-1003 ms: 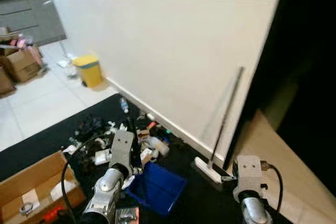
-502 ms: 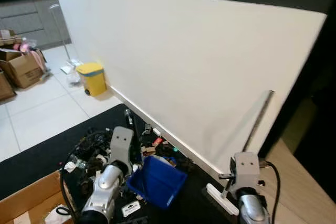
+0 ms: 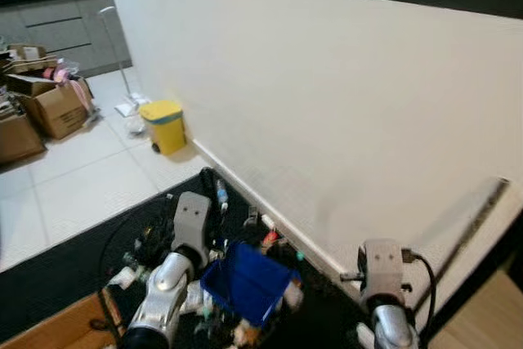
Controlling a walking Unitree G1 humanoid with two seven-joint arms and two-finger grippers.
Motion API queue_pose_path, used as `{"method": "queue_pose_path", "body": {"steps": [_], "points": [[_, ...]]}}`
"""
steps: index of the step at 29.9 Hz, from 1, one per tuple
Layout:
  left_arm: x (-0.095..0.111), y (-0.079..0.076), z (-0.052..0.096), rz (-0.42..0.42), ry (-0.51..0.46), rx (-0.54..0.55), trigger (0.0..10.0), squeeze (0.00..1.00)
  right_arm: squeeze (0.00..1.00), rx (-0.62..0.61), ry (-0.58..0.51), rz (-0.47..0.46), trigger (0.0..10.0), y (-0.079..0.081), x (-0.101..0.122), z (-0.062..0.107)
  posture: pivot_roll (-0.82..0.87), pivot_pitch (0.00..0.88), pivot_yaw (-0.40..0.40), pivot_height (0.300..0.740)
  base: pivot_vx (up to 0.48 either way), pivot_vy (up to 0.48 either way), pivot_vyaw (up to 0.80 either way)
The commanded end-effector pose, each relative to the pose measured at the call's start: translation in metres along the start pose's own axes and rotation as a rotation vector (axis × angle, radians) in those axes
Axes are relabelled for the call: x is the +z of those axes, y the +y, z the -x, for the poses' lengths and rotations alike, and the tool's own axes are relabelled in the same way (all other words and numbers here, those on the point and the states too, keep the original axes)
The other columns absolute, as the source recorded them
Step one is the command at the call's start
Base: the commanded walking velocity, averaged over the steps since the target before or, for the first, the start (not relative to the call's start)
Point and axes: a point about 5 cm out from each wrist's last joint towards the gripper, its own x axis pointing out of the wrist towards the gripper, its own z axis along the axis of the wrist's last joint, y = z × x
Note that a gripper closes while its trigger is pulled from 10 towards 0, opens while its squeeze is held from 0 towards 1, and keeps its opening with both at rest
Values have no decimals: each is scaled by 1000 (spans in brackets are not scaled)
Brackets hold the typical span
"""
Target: Sweep floor
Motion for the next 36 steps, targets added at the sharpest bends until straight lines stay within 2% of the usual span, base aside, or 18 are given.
{"method": "queue_pose_path", "body": {"steps": [1, 18, 36], "points": [[6, -3, 0, -22, -35, -12, 10000, 0, 0, 9, 19, 1, 10000, 2, -5, 4, -39, 73, 67, 740, 0, 0, 0], [7, -6, 0, -42, -34, -26, 10000, 0, 0, 9, 18, 2, 10000, 2, -5, 3, -41, 73, 69, 740, 0, 0, 0], [6, -4, 1, -46, -27, -8, 10000, 0, 0, 9, 18, 3, 10000, 2, -5, 3, -41, 76, 68, 740, 297, -346, 0]]}}
